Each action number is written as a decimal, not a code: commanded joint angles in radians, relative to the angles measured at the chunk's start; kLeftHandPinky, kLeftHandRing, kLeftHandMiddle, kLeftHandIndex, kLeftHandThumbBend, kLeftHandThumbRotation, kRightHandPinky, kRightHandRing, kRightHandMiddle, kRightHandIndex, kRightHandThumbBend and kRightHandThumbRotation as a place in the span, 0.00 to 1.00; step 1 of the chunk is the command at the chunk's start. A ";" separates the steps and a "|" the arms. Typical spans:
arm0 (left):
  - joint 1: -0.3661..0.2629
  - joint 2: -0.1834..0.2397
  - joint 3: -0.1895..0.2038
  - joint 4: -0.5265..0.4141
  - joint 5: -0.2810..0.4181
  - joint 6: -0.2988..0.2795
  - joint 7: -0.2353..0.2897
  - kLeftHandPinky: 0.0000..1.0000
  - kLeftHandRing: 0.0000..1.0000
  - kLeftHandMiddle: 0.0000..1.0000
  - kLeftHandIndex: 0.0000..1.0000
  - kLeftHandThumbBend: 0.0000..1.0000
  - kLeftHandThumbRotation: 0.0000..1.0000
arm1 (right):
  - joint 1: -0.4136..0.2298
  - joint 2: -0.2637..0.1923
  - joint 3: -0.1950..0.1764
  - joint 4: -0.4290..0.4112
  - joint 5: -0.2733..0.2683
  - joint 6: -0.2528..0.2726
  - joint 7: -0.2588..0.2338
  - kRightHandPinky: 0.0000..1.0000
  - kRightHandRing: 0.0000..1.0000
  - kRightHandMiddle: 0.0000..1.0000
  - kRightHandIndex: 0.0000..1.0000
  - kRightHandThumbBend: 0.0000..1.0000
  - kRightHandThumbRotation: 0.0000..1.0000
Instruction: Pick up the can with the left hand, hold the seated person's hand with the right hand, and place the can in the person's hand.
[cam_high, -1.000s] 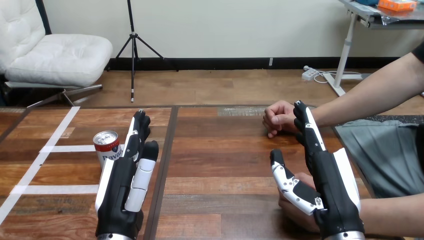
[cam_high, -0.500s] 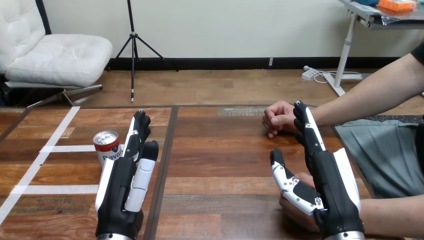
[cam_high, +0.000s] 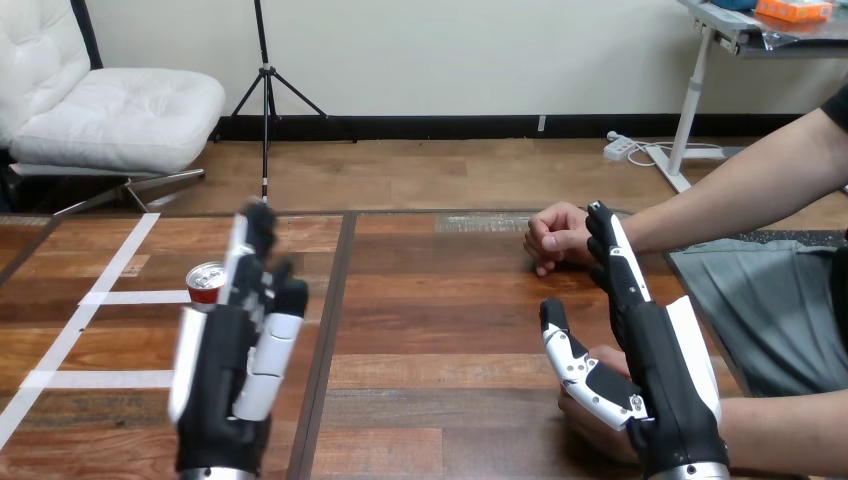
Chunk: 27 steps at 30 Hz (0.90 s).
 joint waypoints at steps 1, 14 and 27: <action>-0.057 -0.028 0.035 0.021 0.031 -0.065 0.061 0.96 1.00 1.00 1.00 0.76 0.79 | -0.043 0.000 -0.008 -0.045 0.012 -0.014 0.004 1.00 1.00 1.00 1.00 0.13 0.00; -0.086 -0.024 0.090 0.060 0.141 -0.150 0.211 1.00 1.00 1.00 1.00 0.77 0.66 | -0.043 -0.005 -0.012 -0.042 0.009 -0.017 0.005 1.00 1.00 1.00 1.00 0.13 0.00; -0.085 -0.014 0.110 0.066 0.158 -0.223 0.256 1.00 1.00 1.00 1.00 0.76 0.58 | -0.043 -0.003 -0.010 -0.046 0.010 -0.006 0.009 1.00 1.00 1.00 1.00 0.13 0.00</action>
